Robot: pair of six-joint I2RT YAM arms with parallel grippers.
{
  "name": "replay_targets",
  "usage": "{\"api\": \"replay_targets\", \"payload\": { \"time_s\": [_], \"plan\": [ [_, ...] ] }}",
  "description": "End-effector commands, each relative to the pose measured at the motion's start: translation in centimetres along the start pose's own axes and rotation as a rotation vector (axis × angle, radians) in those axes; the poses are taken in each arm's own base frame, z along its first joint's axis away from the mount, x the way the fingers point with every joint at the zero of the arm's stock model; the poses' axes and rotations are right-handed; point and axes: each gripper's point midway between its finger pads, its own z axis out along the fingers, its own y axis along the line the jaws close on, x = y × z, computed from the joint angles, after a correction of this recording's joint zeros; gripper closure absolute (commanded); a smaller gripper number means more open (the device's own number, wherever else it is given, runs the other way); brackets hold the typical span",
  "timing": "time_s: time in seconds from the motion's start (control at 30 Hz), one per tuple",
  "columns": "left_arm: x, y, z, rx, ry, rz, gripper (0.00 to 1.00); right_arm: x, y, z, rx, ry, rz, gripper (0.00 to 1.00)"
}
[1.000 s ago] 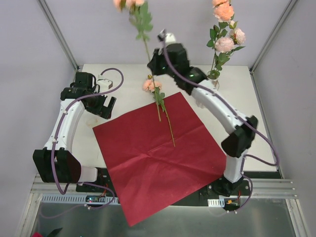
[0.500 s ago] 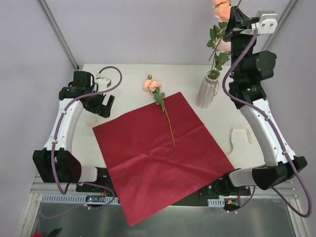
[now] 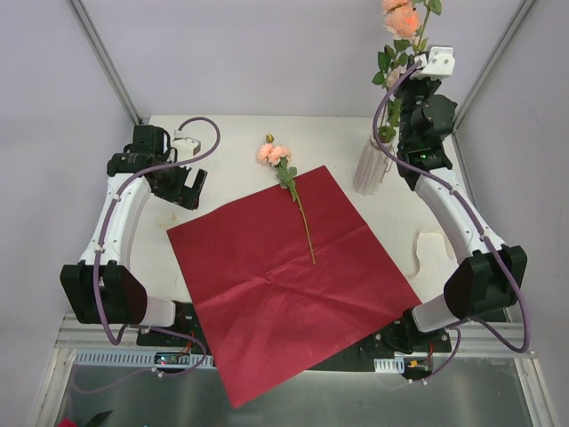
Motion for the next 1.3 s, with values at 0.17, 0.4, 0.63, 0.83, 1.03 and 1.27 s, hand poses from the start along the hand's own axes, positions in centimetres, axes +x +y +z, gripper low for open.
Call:
{"api": "replay_targets", "payload": {
  "time_s": [0.17,0.4,0.63,0.83,1.03,1.27],
  "plan": [
    [-0.9,0.2,-0.4,0.002,-0.018,0.006,0.01,-2.7,-1.2,0.2,0.045,-0.132,0.086,0.99],
    [-0.8,0.1,-0.5,0.004,-0.020,0.010,0.01,0.2,-0.4,-2.3,0.024,-0.049,0.074,0.74],
    [-0.6,-0.2,-0.5,0.015,-0.021,0.006,0.01,0.9,1.1,-6.6,-0.003,-0.013,0.082,0.53],
    [-0.6,-0.5,-0.5,0.030,-0.027,-0.001,0.01,3.1,5.7,-10.1,-0.126,0.142,0.080,0.39],
    [-0.5,-0.9,-0.5,0.044,-0.029,-0.013,0.01,14.1,15.7,-14.0,-0.372,0.583,0.002,0.27],
    [0.1,-0.9,-0.2,0.042,-0.012,-0.016,0.01,22.9,23.2,-17.2,-0.573,0.917,-0.036,0.27]
  ]
}}
